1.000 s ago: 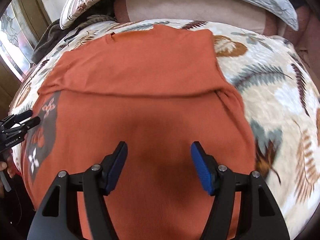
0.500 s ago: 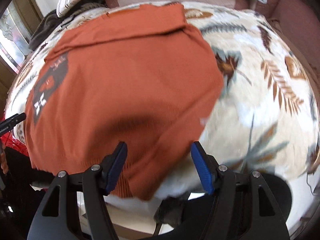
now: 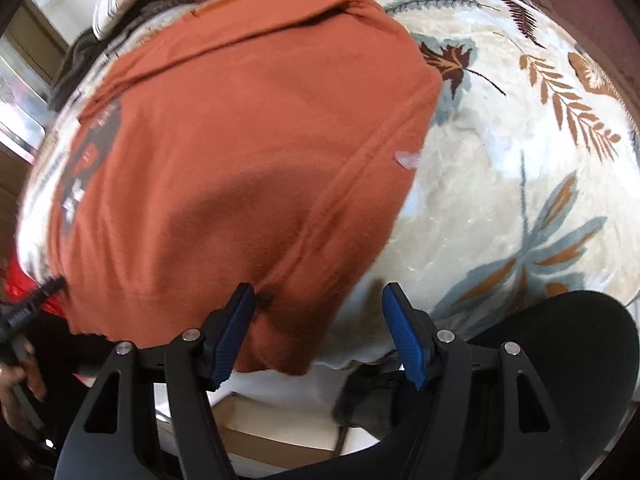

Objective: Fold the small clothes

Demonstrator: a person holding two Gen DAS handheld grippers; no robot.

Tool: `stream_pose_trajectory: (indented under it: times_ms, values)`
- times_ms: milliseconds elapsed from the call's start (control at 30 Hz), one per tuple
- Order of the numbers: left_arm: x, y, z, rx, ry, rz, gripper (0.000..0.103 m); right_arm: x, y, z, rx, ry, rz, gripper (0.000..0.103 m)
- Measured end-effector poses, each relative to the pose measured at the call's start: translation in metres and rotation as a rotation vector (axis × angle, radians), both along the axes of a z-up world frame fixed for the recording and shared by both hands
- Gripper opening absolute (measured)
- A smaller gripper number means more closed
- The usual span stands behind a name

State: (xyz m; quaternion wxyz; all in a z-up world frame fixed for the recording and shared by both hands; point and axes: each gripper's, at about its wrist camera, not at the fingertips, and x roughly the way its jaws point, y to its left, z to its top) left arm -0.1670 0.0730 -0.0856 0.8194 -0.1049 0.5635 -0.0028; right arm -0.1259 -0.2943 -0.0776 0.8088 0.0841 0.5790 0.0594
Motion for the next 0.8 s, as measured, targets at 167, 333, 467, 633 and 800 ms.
stream_pose_trajectory:
  times_ms: [167,333,467,633,800]
  values:
    - [-0.006,-0.012,-0.013,0.002,0.0,-0.004,0.072,0.003,0.004,-0.01,-0.02,0.01,0.011,0.067]
    - [-0.015,-0.01,-0.007,-0.007,-0.028,-0.021,0.032,0.003,0.007,-0.012,-0.028,-0.011,0.027,0.056]
    - [-0.016,-0.013,0.01,-0.062,-0.062,-0.036,0.008,0.0,0.006,0.007,-0.035,-0.071,0.054,0.017]
    - [-0.01,-0.014,0.048,-0.11,-0.147,-0.055,0.008,-0.003,-0.007,0.038,0.071,-0.148,0.054,0.014]
    - [0.008,-0.013,0.092,-0.168,-0.206,-0.059,0.008,0.004,-0.019,0.066,0.209,-0.218,0.042,0.013]
